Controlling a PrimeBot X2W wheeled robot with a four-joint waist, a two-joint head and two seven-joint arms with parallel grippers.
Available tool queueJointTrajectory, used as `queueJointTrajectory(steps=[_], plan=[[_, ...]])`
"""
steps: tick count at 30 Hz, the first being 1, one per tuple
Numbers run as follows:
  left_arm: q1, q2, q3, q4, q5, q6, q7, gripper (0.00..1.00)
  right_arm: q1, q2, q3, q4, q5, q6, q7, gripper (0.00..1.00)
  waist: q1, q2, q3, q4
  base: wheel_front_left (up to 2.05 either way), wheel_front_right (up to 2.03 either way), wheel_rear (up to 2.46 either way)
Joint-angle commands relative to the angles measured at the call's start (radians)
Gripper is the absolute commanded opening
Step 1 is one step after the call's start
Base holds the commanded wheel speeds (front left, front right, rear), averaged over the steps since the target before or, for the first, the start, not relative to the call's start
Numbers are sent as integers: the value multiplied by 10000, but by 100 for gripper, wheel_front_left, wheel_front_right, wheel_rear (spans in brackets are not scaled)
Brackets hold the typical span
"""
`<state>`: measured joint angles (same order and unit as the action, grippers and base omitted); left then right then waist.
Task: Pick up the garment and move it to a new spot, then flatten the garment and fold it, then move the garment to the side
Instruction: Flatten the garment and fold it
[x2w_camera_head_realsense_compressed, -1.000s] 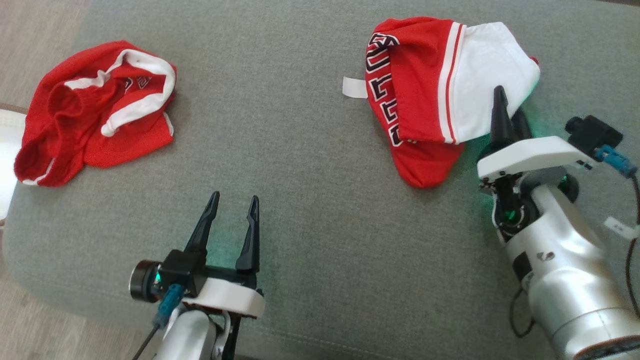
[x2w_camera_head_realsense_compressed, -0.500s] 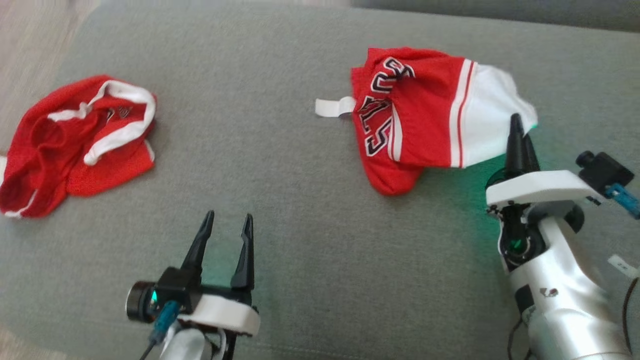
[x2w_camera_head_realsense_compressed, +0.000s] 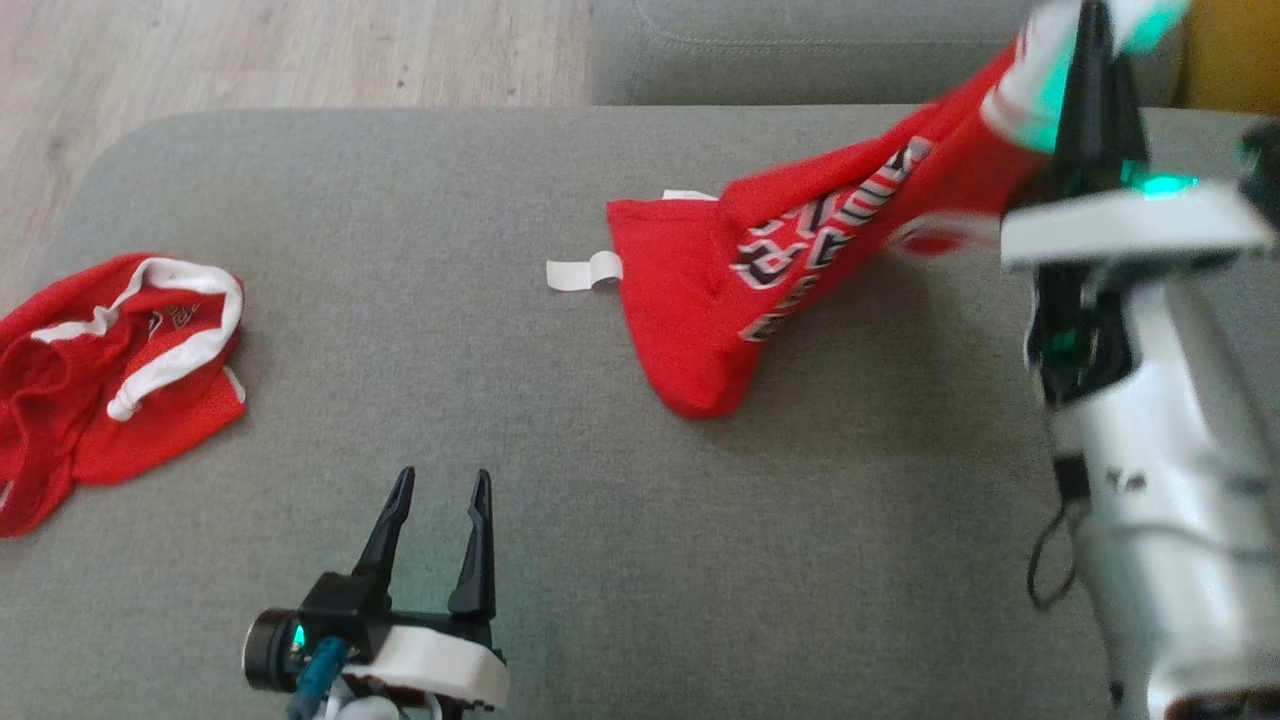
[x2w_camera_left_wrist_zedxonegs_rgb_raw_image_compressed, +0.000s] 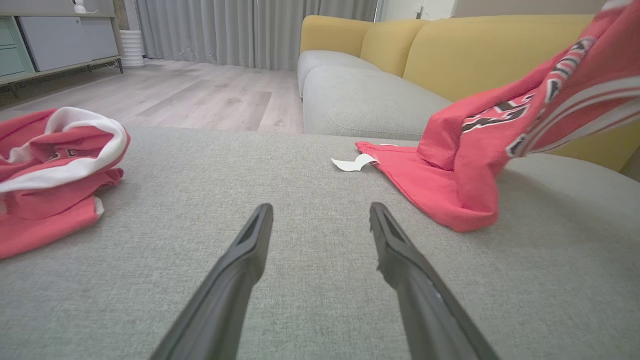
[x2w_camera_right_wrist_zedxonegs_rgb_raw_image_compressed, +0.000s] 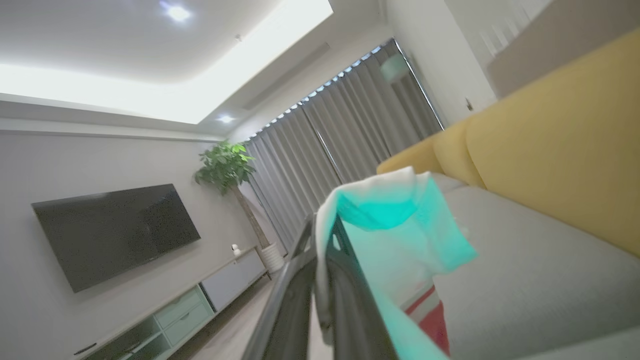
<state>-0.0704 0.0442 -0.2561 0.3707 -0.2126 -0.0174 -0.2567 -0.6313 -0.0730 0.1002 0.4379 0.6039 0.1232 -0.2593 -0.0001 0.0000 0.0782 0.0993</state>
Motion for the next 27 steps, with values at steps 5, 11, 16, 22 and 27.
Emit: queueJointTrajectory(steps=[5, 11, 16, 22, 27], plan=[[-73, 60, 231, -207, -280, 46, -51, 100, -2006, -41, 1463, -646, 29, 75, -4, 0, 1, 0, -246, 61, 0, 0, 0], [5, 60, -3, -36, -508, 95, -51, 100, -3648, 114, 3448, -318, 593, 75, 147, 0, 1, 0, -462, 673, 0, 0, 0], [163, 60, -94, 104, -504, 115, -51, 100, -4679, 213, 3989, -138, 1370, 75, 19, 0, 1, 0, -655, 1225, 0, 0, 0], [445, 60, -13, 119, -430, 77, -51, 100, -5002, 206, 3178, 504, 1261, 75, -19, 0, 1, 0, -743, 1379, 0, 0, 0], [544, 60, -32, 103, -428, -7, -51, 100, -4060, -755, 2537, 2032, 721, 75, -22, 0, 1, 0, -496, 1288, 0, 0, 0]])
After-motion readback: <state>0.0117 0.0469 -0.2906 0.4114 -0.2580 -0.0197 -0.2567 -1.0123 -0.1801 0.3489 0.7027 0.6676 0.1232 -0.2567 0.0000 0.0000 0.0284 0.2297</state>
